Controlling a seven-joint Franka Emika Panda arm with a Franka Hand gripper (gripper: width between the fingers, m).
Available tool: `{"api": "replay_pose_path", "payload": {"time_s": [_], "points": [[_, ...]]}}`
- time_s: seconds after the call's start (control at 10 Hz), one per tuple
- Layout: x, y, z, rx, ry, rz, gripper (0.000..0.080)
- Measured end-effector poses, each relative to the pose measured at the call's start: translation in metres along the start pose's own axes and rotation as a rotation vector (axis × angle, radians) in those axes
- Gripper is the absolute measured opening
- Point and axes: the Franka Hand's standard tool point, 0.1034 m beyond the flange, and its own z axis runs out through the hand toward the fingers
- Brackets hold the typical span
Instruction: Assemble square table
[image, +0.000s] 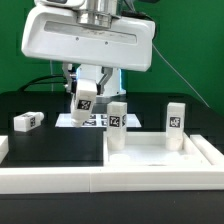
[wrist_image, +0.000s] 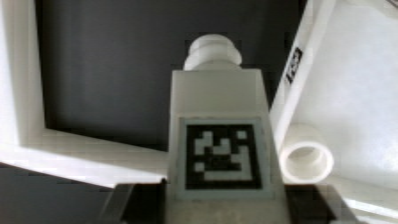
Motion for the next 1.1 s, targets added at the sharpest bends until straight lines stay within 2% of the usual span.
{"api": "replay_pose_path", "payload": {"time_s": [0.2, 0.4, 0.5, 0.6, 0.9, 1.1], "points": [[0.011, -0.026, 0.001, 0.015, 0.007, 0.034, 0.0290], [0.038, -0.054, -0.003, 0.027, 0.026, 0.095, 0.0290], [0.045, -0.062, -0.003, 0.028, 0.031, 0.101, 0.0290], [0.044, -0.067, 0.000, 0.027, 0.027, 0.100, 0.0290], [0.043, -0.064, 0.001, 0.026, 0.025, 0.100, 0.0290], [0.041, -0.069, 0.003, 0.041, 0.020, 0.131, 0.0290]]}}
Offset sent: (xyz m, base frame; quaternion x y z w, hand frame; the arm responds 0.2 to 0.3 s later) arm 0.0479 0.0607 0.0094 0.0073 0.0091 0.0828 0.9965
